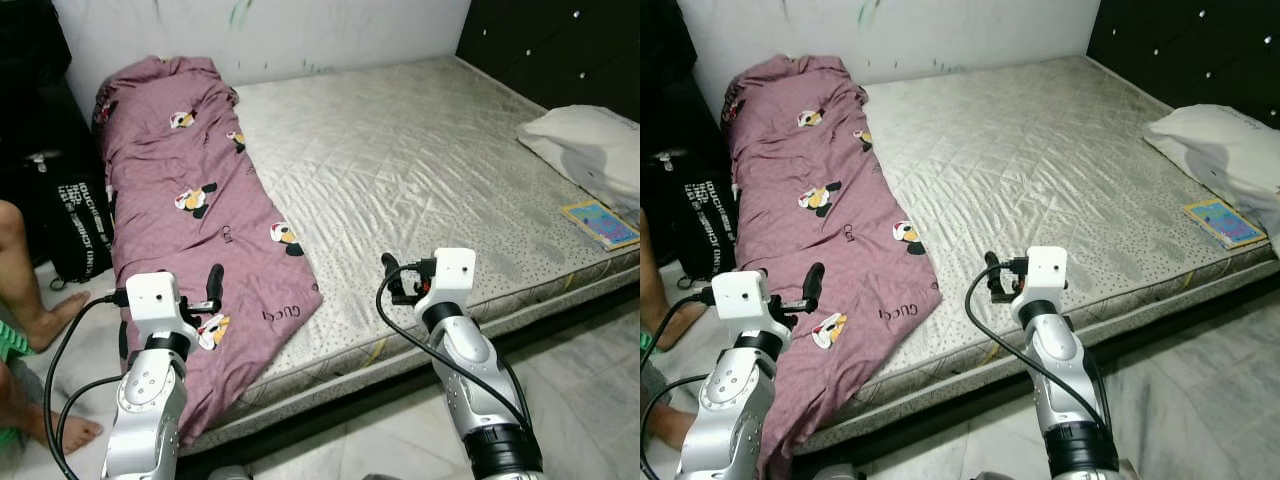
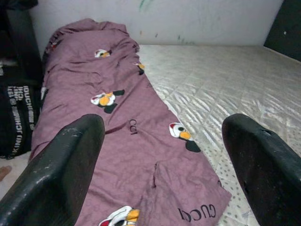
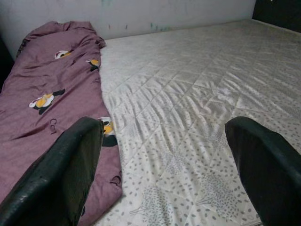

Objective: Clean up the room

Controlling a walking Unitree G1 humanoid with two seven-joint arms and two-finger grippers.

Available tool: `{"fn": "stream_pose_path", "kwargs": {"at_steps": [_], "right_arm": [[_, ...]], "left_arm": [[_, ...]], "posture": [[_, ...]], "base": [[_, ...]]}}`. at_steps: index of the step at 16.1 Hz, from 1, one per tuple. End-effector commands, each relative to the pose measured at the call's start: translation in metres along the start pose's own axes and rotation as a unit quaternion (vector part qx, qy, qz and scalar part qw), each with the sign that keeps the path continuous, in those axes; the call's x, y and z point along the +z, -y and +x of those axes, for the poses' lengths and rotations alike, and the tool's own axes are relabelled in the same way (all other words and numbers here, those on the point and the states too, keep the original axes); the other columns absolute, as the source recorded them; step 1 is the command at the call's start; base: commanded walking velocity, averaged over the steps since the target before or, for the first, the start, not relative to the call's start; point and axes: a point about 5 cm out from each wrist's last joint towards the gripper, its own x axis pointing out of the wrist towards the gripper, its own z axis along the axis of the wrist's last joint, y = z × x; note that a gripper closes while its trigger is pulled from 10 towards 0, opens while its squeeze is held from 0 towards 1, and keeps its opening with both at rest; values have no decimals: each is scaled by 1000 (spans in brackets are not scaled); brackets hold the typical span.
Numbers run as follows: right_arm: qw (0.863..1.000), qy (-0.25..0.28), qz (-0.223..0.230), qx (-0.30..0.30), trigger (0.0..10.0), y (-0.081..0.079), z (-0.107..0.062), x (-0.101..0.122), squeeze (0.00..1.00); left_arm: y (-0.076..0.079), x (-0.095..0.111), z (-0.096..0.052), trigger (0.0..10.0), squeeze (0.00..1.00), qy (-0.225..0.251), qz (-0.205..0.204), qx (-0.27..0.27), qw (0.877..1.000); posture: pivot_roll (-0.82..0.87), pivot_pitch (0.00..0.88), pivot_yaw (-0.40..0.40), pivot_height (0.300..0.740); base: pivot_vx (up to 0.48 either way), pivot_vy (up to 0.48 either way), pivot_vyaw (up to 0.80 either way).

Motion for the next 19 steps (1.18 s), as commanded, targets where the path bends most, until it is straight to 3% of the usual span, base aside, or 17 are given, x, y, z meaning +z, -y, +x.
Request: {"fn": "stream_pose_path", "kwargs": {"at_steps": [1,4,10,14,19], "right_arm": [[1000,1,1,-2,10000,2,-1,3,0],[1000,13,2,0,10000,2,-2,7,0],[1000,22,-3,2,10000,-2,-5,7,0],[1000,13,0,0,10000,-2,-6,5,0],[1000,14,0,9,10000,-3,-4,8,0]], "left_arm": [[-3,2,-2,10000,0,4,6,12,1000],[-8,2,-13,10000,0,7,8,16,1000],[-8,-7,-16,10000,0,-10,-5,9,1000],[-6,-2,-15,10000,0,-4,9,0,1000],[-4,7,-14,10000,0,13,-3,-2,1000]], "posture": [[-11,22,-17,661],[-2,26,-18,621],[5,10,-11,621],[12,28,-19,621],[14,49,-19,621]], "base": [[0,0,0],[0,0,0],[0,0,0],[0,0,0],[58,0,0]]}}
